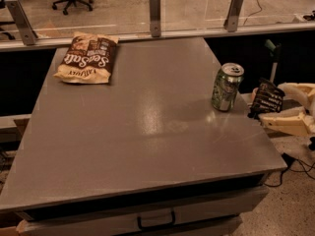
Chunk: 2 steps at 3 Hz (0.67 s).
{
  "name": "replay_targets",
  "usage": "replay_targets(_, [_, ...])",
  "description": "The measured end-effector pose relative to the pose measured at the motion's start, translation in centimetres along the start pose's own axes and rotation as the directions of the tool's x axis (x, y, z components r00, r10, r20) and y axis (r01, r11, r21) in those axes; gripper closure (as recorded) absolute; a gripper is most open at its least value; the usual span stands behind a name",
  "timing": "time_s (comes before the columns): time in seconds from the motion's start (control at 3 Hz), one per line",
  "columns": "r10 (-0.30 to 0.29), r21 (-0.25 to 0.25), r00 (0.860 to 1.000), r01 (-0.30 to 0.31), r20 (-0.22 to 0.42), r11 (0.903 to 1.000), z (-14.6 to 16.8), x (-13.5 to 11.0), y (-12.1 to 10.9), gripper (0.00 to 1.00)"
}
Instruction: Move rxbar chocolate near green can
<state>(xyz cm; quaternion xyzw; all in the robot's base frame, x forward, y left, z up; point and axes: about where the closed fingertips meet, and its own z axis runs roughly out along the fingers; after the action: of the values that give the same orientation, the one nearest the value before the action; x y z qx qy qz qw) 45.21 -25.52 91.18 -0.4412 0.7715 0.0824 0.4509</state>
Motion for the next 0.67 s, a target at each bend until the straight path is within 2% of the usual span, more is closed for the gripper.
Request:
replay_targets(0.33, [0.051,0.054,0.998,-0.049,-0.046,0.9973,1.2,2.2,-1.4,1.00])
replay_targets(0.67, [0.105,0.090,0.992,-0.099,-0.065,0.9910,2.7,3.4,-2.2,1.00])
